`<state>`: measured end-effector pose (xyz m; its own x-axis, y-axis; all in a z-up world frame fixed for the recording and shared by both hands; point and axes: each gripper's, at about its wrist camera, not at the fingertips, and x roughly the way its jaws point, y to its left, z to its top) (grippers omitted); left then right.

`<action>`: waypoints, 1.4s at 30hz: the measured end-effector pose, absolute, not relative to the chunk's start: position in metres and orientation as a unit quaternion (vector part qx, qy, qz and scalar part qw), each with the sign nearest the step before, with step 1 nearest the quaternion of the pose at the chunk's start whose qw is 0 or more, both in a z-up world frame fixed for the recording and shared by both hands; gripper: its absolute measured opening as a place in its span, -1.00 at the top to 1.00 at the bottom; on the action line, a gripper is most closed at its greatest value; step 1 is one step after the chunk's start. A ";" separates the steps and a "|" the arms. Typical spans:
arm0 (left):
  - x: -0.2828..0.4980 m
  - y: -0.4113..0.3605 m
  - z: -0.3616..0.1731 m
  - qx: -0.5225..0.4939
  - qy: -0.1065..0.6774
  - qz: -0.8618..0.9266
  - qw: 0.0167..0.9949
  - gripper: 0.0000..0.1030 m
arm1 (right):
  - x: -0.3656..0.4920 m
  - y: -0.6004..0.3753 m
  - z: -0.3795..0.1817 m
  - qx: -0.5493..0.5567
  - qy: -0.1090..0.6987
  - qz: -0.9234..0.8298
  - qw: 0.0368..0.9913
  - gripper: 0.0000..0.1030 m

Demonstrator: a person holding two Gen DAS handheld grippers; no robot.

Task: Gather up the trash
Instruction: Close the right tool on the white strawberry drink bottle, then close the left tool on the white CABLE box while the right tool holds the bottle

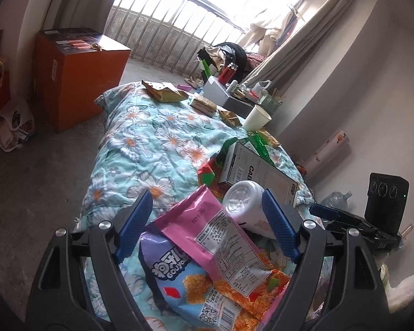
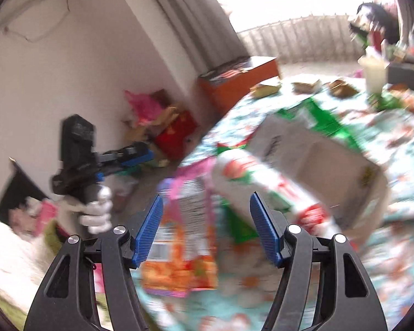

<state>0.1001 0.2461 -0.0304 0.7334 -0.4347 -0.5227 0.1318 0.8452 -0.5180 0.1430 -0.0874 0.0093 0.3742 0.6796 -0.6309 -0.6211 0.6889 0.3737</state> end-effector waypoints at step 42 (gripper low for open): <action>0.138 0.059 -0.019 0.151 0.326 -0.298 0.884 -0.49 | 0.153 -0.311 -0.042 0.417 0.403 0.185 0.794 0.00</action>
